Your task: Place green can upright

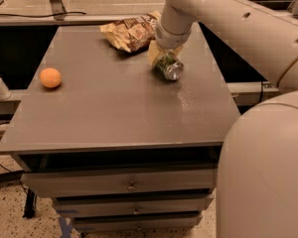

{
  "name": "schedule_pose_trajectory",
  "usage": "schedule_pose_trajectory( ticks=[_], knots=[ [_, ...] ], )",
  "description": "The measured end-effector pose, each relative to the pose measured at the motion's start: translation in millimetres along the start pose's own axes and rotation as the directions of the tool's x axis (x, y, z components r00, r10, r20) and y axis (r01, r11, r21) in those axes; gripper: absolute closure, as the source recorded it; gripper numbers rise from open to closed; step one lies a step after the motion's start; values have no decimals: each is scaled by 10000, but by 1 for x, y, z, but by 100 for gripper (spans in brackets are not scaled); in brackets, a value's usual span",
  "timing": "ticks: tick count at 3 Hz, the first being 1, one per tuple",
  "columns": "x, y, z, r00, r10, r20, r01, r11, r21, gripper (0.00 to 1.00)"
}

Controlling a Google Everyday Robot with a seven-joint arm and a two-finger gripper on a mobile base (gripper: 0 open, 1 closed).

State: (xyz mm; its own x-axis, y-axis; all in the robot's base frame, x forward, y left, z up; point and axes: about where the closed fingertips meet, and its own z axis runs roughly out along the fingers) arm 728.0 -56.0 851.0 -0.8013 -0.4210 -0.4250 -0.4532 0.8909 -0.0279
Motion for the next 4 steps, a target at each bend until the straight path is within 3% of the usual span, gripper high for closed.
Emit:
schedule_pose_trajectory(
  ticks=[1, 2, 3, 4],
  knots=[
    [-5, 3, -18, 9939, 102, 1099, -15, 9969, -793, 100],
    [-8, 4, -46, 9537, 690, 2926, -63, 9777, -2101, 100],
    [-13, 2, -53, 8725, 1598, 4617, 154, 9355, -3529, 100],
    [-7, -26, -78, 7620, 2879, 5801, 424, 8717, -4883, 100]
  ],
)
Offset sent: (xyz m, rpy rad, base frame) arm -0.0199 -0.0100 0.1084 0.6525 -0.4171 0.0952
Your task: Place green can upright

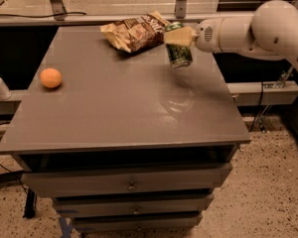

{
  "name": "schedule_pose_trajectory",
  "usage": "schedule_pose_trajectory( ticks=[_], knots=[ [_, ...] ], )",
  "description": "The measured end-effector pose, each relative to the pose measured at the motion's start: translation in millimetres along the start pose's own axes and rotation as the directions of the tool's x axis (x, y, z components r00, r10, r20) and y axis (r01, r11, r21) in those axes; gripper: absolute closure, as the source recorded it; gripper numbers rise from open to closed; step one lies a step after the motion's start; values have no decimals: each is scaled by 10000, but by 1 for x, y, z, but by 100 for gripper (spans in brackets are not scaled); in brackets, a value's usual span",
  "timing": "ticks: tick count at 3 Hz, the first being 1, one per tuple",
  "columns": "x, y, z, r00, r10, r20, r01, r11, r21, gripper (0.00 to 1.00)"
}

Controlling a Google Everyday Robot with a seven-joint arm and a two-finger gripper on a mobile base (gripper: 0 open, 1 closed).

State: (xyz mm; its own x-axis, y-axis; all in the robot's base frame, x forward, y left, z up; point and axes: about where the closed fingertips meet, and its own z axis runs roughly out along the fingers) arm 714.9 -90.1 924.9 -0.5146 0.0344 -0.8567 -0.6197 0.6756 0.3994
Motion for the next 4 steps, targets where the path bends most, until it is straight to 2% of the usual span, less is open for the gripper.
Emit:
schedule_pose_trajectory(
  ticks=[1, 2, 3, 4],
  knots=[
    [-17, 10, -29, 9907, -347, 1318, 516, 9905, -1272, 100],
    [-28, 40, -21, 9772, -1188, 1761, 1504, 9724, -1782, 100],
    [-30, 41, -16, 9712, -1335, 1971, 1778, 9573, -2279, 100],
    [-23, 33, -25, 9568, -1622, 2413, 2299, 9302, -2863, 100]
  ],
)
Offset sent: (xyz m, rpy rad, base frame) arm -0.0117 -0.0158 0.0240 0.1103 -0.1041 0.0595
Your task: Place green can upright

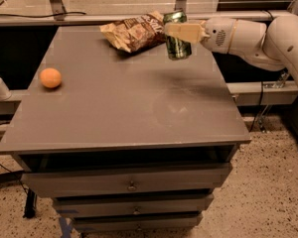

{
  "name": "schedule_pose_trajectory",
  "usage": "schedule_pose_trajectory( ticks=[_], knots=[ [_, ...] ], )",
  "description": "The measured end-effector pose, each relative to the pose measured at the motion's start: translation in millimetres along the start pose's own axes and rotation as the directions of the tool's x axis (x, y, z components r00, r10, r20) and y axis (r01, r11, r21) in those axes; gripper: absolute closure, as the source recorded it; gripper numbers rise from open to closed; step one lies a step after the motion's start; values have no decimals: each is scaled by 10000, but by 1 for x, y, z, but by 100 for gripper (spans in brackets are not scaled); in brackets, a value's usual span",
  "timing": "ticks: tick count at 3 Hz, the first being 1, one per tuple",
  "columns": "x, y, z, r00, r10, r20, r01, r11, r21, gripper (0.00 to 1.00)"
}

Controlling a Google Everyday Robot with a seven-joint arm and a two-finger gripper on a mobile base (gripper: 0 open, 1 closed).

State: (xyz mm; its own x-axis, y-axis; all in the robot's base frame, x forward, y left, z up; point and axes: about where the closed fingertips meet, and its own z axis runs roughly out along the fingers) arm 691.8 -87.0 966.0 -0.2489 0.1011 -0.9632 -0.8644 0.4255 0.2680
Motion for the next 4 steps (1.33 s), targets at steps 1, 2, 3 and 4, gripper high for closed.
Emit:
schedule_pose_trajectory(
  ticks=[1, 2, 3, 4],
  knots=[
    [6, -2, -21, 9981, -540, 285, 554, 9972, -509, 100],
    [19, -1, -44, 9924, -1163, 390, 1195, 9883, -949, 100],
    [37, 3, -65, 9871, -1458, 666, 1540, 9778, -1419, 100],
    [54, 6, -86, 9811, -1506, 1214, 1715, 9675, -1858, 100]
  ],
)
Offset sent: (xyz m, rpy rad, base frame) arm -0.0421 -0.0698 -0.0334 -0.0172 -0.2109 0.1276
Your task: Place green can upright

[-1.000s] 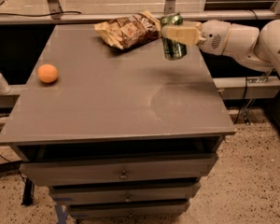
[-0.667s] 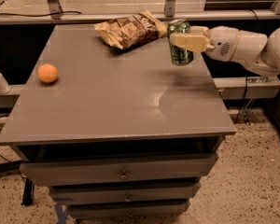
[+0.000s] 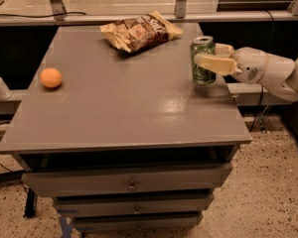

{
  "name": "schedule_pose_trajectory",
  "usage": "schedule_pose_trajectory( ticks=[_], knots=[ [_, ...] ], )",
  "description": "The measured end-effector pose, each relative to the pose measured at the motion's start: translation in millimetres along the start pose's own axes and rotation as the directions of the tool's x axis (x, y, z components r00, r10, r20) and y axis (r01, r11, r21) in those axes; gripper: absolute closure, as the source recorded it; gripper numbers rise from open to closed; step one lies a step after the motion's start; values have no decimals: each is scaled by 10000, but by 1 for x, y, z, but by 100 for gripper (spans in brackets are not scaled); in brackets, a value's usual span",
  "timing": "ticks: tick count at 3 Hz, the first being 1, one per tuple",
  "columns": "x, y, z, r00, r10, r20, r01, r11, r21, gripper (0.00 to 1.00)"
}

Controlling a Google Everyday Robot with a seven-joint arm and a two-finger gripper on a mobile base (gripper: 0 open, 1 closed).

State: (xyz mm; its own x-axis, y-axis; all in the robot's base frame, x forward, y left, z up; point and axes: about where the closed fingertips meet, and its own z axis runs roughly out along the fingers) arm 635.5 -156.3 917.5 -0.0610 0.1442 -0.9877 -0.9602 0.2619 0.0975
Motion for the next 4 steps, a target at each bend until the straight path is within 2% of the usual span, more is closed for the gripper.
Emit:
schedule_pose_trajectory(
  ticks=[1, 2, 3, 4],
  knots=[
    [14, 9, -17, 9978, -10, 658, 40, 9990, -456, 100],
    [17, 12, -32, 9845, 83, 1753, 41, 9975, -704, 100],
    [18, 15, -42, 9707, 63, 2403, 142, 9964, -833, 100],
    [18, 18, -48, 9629, -47, 2699, 315, 9950, -950, 82]
  ],
)
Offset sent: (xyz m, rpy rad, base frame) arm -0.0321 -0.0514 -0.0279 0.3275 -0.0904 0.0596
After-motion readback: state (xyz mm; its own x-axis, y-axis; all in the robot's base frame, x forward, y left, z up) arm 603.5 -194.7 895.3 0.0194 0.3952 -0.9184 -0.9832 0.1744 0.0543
